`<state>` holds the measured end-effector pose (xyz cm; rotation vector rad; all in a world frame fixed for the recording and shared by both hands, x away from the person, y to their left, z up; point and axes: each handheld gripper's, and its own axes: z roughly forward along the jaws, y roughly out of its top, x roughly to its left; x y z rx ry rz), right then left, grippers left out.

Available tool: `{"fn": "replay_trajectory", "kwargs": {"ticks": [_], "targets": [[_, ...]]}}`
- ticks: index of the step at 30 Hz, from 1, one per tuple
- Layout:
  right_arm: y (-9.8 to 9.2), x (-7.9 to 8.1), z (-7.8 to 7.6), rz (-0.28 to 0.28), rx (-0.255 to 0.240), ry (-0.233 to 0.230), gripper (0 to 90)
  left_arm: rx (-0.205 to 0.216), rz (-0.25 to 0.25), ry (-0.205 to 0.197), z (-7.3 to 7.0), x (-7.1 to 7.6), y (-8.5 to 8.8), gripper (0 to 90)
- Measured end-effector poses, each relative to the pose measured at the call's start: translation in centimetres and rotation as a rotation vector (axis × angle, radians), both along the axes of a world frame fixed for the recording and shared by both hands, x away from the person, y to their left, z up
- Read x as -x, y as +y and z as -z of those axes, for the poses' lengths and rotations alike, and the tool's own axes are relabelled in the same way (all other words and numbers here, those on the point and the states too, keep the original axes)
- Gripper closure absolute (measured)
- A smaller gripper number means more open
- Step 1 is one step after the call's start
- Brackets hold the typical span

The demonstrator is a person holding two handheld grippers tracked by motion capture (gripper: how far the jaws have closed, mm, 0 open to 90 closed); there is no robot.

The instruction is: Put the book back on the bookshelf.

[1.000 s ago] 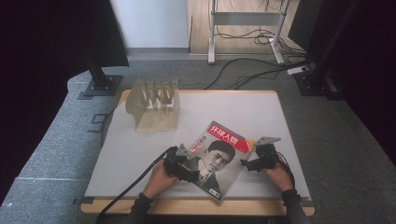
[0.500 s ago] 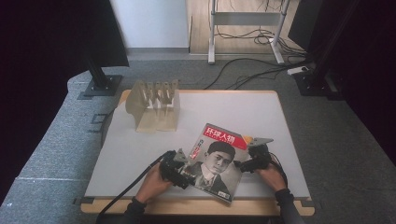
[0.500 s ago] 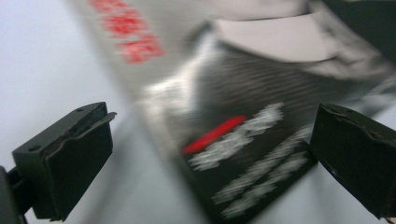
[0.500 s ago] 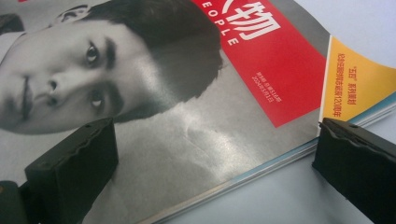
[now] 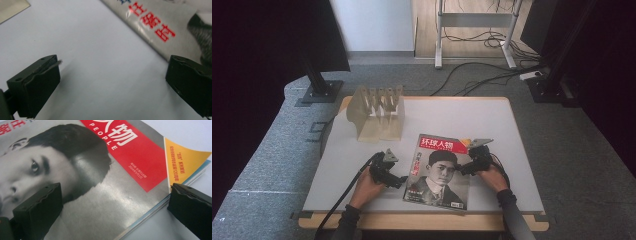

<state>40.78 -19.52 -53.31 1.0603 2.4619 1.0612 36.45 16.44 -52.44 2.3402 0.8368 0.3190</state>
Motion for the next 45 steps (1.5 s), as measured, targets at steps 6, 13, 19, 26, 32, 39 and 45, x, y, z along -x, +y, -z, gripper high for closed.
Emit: {"fn": "replay_trajectory", "kwargs": {"ticks": [6,13,19,26,32,39,45], "targets": [[1.5,-1.5,0.0,-0.021,0.003,0.001,0.0,0.015,0.029,0.011,0.1,1.0,-0.4,0.0],[2.8,-2.9,0.0,-0.012,0.004,-0.001,0.0,0.024,0.07,0.002,0.3,2.4,-1.6,0.0],[2.4,-3.1,-0.7,0.013,0.015,0.032,8.1,0.034,0.068,-0.001,0.4,2.5,-1.5,0.0],[0.7,-3.5,-1.0,0.073,-0.135,0.065,9.6,0.036,0.068,0.0,0.4,2.5,-1.5,0.0],[1.3,-4.5,-0.5,0.09,-0.144,0.071,13.3,0.035,0.066,0.001,0.4,2.4,-1.5,0.0],[1.8,-5.4,-0.5,0.125,-0.168,0.08,16.8,0.034,0.057,-0.002,0.4,2.5,-1.7,0.0],[1.1,-5.3,-0.4,0.159,-0.231,0.098,22.8,0.033,0.056,0.0,0.4,2.5,-1.7,0.0]]}}
